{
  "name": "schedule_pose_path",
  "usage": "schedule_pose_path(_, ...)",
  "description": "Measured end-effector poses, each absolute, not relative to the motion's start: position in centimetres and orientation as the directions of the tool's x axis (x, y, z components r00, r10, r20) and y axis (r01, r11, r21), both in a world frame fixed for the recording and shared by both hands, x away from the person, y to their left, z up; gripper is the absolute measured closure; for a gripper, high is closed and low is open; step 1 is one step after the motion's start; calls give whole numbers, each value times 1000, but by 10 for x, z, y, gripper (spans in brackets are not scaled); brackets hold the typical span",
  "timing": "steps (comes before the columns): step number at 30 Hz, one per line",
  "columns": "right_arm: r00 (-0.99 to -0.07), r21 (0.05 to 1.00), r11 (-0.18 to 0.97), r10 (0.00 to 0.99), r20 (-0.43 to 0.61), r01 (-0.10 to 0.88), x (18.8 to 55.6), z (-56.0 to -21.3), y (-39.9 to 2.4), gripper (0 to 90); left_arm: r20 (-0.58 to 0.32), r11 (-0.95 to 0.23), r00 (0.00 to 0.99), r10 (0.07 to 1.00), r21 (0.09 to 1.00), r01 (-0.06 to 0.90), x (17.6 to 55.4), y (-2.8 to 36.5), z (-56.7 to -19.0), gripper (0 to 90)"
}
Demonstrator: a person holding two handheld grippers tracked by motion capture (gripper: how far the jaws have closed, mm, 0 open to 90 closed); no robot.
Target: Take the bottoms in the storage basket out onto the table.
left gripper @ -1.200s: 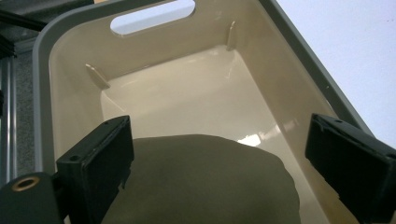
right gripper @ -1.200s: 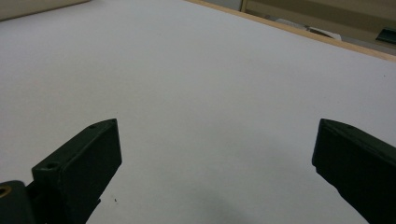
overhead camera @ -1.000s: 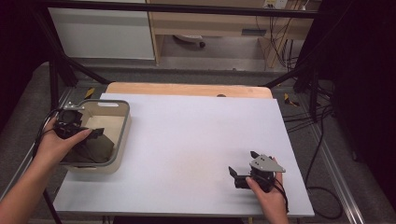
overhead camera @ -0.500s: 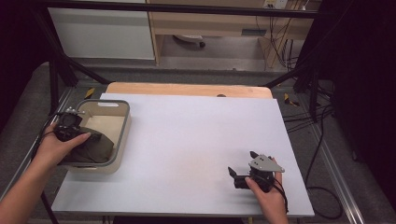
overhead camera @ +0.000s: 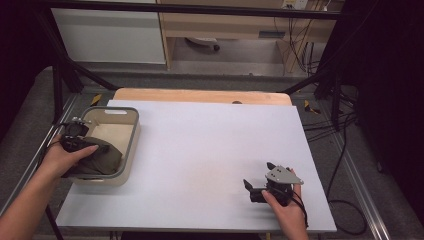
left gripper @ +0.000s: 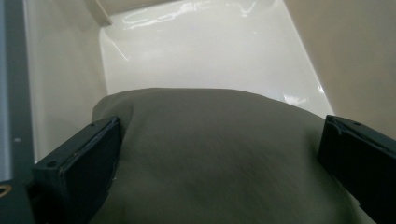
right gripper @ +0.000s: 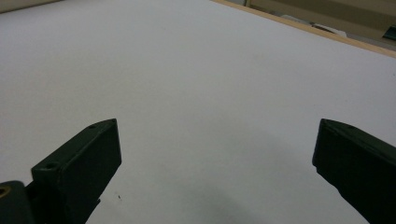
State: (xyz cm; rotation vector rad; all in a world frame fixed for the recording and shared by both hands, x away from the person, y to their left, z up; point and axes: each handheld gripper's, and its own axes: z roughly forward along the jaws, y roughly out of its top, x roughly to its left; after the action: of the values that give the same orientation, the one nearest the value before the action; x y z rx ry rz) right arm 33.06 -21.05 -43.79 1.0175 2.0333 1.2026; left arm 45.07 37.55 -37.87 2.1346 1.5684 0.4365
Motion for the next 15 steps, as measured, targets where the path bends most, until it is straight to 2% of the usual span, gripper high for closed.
schedule_pose_path(6,-559,891,315,825,-87,326,331,-438,-208,19,31,-292,320,947,503,814,458,365,-378,0)
schedule_pose_path(9,-560,891,317,824,-89,325,331,-438,-208,19,48,-299,323,945,522,799,463,361,-381,0)
schedule_pose_path(15,-552,892,310,829,-85,328,330,-438,-211,18,26,-285,321,947,533,797,466,365,-386,0)
